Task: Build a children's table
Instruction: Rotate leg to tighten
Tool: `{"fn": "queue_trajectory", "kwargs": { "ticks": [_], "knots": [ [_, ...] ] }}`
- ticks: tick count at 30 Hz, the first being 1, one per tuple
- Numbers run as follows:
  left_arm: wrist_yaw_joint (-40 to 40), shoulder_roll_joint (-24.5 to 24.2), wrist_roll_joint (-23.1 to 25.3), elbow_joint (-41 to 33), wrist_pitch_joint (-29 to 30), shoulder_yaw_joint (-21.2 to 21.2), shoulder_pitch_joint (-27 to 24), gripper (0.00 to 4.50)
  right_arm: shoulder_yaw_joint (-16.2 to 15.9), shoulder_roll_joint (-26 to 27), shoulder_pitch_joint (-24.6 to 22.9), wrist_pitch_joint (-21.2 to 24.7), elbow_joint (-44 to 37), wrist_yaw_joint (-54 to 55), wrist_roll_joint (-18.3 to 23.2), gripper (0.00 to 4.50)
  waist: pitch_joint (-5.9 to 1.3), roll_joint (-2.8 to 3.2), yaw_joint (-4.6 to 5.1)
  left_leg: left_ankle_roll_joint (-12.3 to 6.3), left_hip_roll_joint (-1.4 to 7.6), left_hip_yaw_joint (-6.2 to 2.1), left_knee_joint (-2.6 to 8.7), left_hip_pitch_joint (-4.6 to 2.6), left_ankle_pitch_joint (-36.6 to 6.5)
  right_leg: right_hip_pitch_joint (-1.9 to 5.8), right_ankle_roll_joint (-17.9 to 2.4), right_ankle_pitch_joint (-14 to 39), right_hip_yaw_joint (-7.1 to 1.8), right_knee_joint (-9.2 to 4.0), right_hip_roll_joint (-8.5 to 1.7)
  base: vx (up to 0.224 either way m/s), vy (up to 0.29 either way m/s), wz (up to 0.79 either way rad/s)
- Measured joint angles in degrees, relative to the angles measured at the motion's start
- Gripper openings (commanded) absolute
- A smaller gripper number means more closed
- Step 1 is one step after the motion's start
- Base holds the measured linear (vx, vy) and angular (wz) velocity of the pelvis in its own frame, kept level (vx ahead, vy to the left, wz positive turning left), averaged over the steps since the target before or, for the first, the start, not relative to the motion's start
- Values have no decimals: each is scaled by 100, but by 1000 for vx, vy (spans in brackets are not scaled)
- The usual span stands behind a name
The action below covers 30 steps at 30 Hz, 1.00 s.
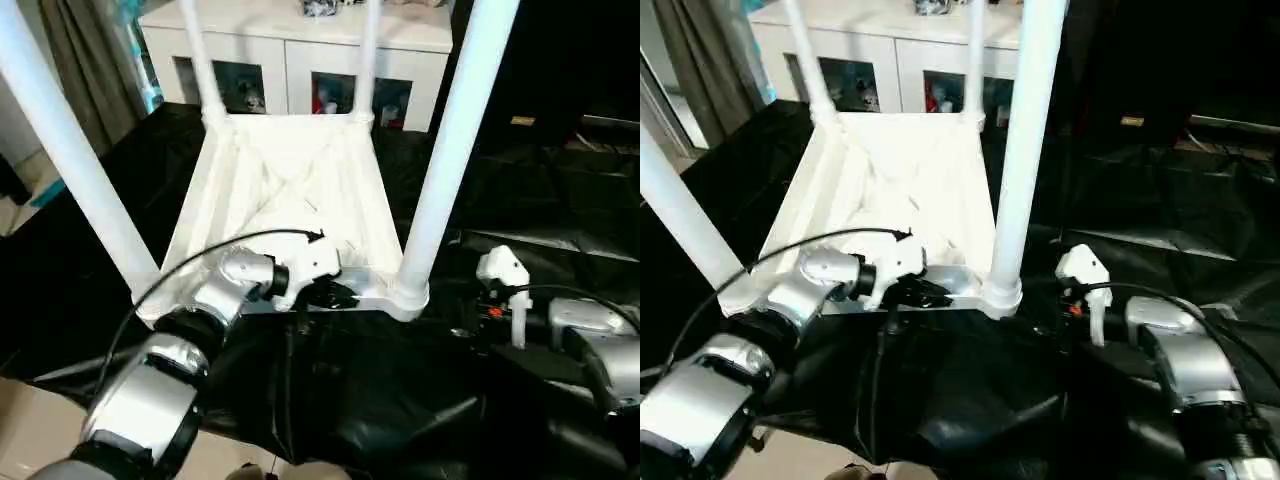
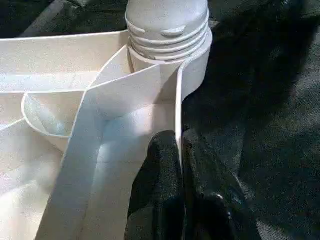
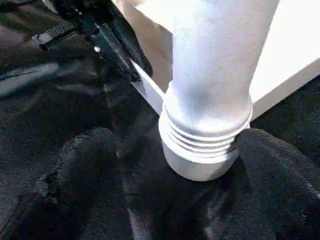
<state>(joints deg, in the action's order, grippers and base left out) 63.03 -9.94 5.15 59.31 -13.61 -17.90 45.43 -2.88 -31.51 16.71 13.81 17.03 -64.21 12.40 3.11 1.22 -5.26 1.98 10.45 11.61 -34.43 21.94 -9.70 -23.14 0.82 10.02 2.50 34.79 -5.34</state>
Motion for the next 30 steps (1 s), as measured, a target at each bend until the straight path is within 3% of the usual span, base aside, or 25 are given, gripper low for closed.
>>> {"fn": "queue_trajectory", "kwargs": {
  "ticks": [3, 12, 18, 19, 21, 24, 30],
  "knots": [
    [-150, -9, 117, -61, -63, -59, -51, 0, -12, 247, 242, -224, 183, 308, -128, 441, 0, -3, 35, 0, -1, -2, 0, 0, 0, -1, 0, 0, 3, -7, -3, 0, 0, 0],
    [-196, 1, 240, -342, -60, -123, -148, 0, -213, 619, 617, -622, 556, 664, -332, 441, -10, -36, 14, -3, -17, -3, 20, 4, -2, 31, -17, -10, -3, -71, -8, 0, 0, 0],
    [-192, -24, 240, -384, -58, -102, -178, 0, -270, 620, 646, -808, 806, 704, -486, 396, -11, -33, 14, -3, -17, -6, 38, 0, -2, 28, -28, -18, 3, -68, -7, 0, 0, 0],
    [-191, -40, 236, -384, -56, -98, -178, 0, -302, 621, 653, -831, 841, 732, -523, 364, -11, -33, 16, -3, -17, -6, 42, 1, -2, 25, -13, -8, 3, -68, -7, 0, 0, 0],
    [-188, -54, 233, -387, -56, -95, -178, 0, -337, 628, 659, -894, 893, 786, -546, 364, -11, -33, 19, -3, -17, -6, 43, 1, -2, 25, -13, -8, 3, -68, -6, 0, 0, 0],
    [-184, -71, 233, -397, -48, -89, -180, 0, -337, 649, 737, -967, 1014, 821, -575, 322, -11, -33, 24, -3, -17, -6, 43, 0, -2, 25, -13, -8, 3, -70, -6, 0, 0, 0],
    [-169, -83, 236, -411, -34, -75, -189, 0, -334, 680, 770, -1097, 1106, 817, -585, 279, -11, -34, 29, -3, -17, -6, 43, 0, -2, 24, -13, -8, 3, -69, -6, 0, 0, 0]
  ]
}}
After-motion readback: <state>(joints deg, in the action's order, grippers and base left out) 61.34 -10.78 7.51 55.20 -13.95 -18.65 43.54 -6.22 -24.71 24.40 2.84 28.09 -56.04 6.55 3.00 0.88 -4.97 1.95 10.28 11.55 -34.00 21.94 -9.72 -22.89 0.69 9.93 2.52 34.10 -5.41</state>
